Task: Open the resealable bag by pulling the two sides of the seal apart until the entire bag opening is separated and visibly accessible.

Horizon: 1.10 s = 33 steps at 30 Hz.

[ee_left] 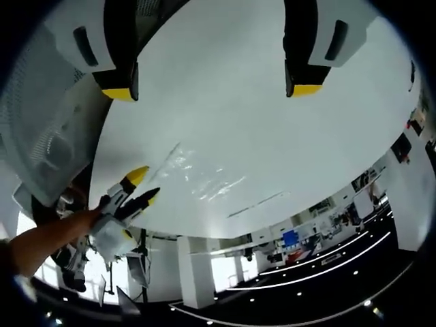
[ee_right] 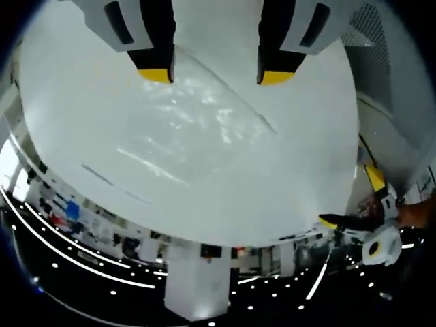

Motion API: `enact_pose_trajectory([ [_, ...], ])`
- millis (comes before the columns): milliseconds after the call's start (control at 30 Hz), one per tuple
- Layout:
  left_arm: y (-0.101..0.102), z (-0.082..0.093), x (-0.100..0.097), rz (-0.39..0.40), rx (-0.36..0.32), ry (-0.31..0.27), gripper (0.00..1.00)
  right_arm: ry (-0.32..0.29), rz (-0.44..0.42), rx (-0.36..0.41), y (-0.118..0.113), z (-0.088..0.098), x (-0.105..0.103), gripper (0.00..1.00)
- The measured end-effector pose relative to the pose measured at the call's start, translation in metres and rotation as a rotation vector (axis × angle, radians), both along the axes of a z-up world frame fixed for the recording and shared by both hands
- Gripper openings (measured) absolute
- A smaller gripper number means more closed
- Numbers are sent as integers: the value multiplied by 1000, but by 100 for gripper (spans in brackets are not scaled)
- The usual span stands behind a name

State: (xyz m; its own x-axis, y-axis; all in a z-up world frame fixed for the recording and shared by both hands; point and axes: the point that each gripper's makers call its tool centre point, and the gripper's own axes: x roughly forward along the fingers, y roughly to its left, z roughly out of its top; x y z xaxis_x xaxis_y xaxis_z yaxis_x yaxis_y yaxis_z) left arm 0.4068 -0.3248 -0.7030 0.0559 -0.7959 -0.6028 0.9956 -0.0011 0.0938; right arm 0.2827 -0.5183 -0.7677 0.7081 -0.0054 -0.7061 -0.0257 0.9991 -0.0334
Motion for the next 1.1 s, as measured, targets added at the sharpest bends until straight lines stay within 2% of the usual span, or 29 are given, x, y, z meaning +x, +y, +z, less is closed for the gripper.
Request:
enact_pose_trajectory([
  [233,1,-1,0,-9,11,-10,86,32,-22,48,-5,-10,1,38],
  [433,2,1,2,-8,10,-15,83,40,3,37,-4,-12,1,34],
  [533,0,1,4,-12,7,-17,82,58,56,14,0,-13,0,26],
  [700,-5,-1,4,-24,9,-15,82,72,88,14,1,-13,2,16],
  [933,-11,-4,1,-45,14,-7,80,103,179,5,4,-13,3,9],
  [1000,-14,-4,0,-52,13,-5,80,119,249,-31,7,-14,5,2],
  [1100,-17,-5,-2,-57,11,1,79,124,294,-53,11,-14,5,0],
])
